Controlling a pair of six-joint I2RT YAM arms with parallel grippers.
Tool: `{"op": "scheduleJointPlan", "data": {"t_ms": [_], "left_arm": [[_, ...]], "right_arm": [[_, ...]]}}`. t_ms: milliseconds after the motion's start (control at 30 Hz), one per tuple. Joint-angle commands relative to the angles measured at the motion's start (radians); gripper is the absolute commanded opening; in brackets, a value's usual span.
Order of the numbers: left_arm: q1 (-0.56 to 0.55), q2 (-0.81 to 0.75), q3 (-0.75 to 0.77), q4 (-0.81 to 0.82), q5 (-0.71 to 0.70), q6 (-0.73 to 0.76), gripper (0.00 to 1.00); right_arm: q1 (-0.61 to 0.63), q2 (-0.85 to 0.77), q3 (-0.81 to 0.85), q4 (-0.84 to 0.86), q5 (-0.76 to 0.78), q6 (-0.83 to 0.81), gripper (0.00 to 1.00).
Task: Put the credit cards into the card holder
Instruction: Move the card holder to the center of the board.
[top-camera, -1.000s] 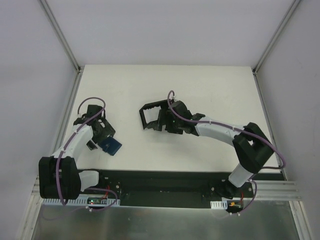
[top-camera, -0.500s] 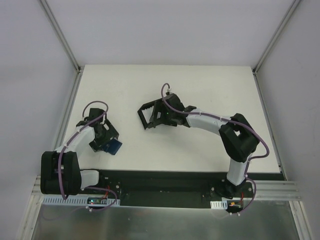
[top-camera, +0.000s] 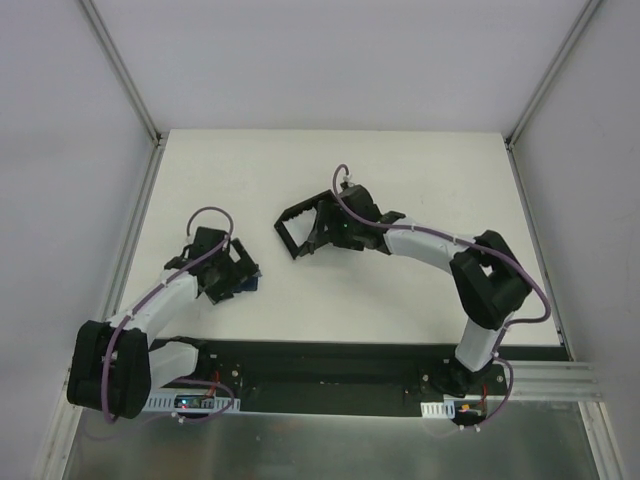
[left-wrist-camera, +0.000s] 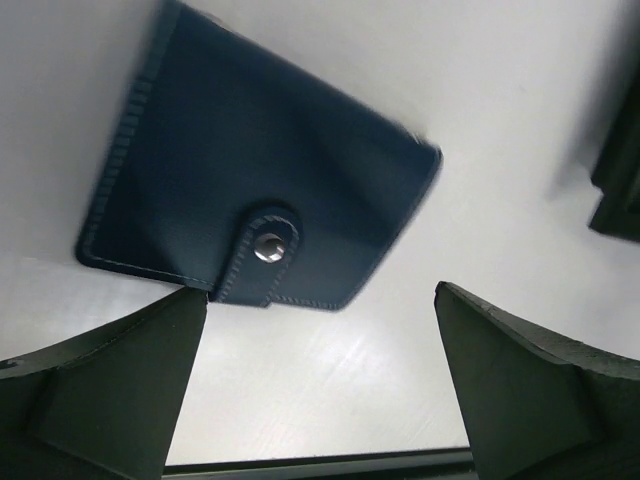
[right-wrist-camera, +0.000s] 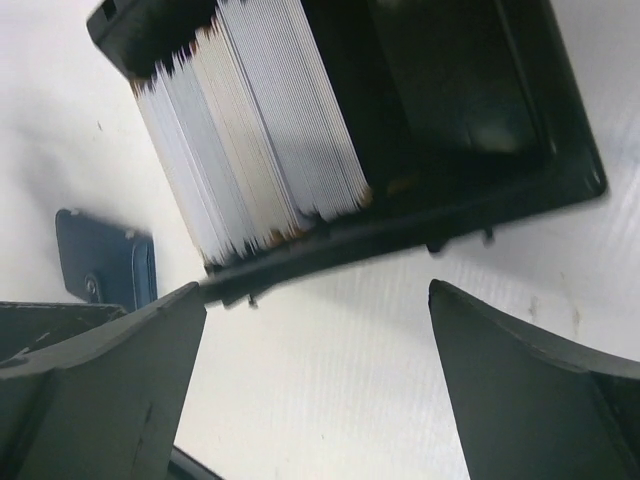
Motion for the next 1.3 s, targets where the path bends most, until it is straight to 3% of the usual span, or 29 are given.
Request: {"op": "scheduleJointPlan", "data": {"t_ms": [0,167,267,367,467,633,767,1000,1133,1267], "left_arm": [[-0.129,0.038,-0.055,-0.011,0.027,-0.119,0.99],[-0.301,0.011,-0.083,0.024,0.032,-0.174,0.91],[-0.329,-0.056,-0.077,0.006,0.043,-0.164,0.88],[-0.321,-0.135,-0.031,-0.029,-0.049,-0.045,0.94],[-0.266,-0.114,0.087,-0.125,-0.190,0.081,0.99],[-0.027,0.035,0.207,-0.125,-0.197,0.219,0.99],[0.028,0.173,0.267,-0.079,-0.179,0.296,0.99],[0.035,0.321,0.291,-0.023,-0.028,0.296,0.99],[0.019,0.267,0.207,-0.022,0.041,0.232,0.99],[-0.085,0.158,0.094,-0.014,0.030,0.142,0.99]], "right_arm": [[0.001,-0.163,-0.101,-0.002,-0.017,-0.018,0.96],[0.002,-0.298,-0.249,-0.001,0.025,0.011,0.96],[0.004,-0.367,-0.304,-0.001,0.033,0.024,0.96],[0.007,-0.418,-0.338,-0.004,0.037,0.038,0.96],[0.011,-0.441,-0.355,-0.004,0.037,0.044,0.96],[0.024,-0.383,-0.297,0.005,0.017,0.047,0.96],[0.065,-0.323,-0.240,0.004,0.008,0.064,0.96],[0.117,-0.287,-0.264,0.016,-0.004,0.090,0.96],[0.142,-0.327,-0.330,0.036,0.002,0.126,0.96],[0.175,-0.353,-0.394,0.047,0.013,0.175,0.96]]}}
